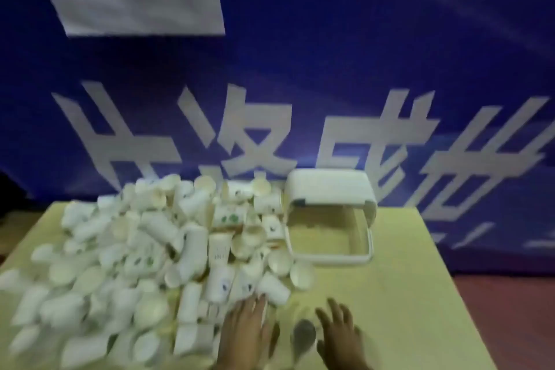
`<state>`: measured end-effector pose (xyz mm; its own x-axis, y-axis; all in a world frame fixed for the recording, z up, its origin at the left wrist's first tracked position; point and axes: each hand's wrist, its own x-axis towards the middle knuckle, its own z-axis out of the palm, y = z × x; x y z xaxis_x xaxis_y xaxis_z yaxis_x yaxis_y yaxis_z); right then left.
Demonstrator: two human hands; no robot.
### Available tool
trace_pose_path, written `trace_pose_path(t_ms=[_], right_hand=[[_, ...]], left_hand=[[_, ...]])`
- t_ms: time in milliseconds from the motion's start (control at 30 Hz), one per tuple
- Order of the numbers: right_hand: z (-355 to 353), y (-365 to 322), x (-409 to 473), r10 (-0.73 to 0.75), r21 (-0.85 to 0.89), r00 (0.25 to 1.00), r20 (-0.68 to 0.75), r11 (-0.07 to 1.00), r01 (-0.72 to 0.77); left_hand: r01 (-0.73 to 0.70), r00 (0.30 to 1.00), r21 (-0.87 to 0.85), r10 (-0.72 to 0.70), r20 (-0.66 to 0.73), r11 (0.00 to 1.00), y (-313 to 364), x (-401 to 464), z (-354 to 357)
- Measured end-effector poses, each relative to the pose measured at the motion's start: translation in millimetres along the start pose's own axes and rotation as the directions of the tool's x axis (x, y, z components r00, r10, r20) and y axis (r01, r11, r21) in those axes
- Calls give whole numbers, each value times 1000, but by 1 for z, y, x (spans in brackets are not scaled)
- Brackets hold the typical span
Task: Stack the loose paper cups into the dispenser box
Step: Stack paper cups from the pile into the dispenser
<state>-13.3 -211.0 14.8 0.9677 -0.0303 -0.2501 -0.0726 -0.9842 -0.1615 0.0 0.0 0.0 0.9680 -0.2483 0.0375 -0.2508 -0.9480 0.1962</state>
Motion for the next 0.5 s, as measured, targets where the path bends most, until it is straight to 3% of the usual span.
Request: trace_pose_path(t_ms=[33, 100, 200, 333, 500], right_hand=[[6, -1, 10, -11, 49, 989, 150, 999, 3], [4, 1, 13, -20, 65, 967, 253, 998, 4], [20, 5, 11, -28, 105, 965, 262, 994, 0], [25, 4, 19, -172, 159, 950, 260, 978, 134], [32, -2, 32, -315, 108, 900, 300, 949, 296]], left_hand=[[11, 1000, -44, -11, -3, 999, -3, 8, -3], [68, 997, -26, -68, 26, 997, -3, 17, -17], [110, 984, -3, -108, 144, 994, 4, 15, -14], [282, 951, 8, -281, 129, 959, -3, 34, -13], [256, 951, 121, -272, 149, 959, -17, 63, -10]])
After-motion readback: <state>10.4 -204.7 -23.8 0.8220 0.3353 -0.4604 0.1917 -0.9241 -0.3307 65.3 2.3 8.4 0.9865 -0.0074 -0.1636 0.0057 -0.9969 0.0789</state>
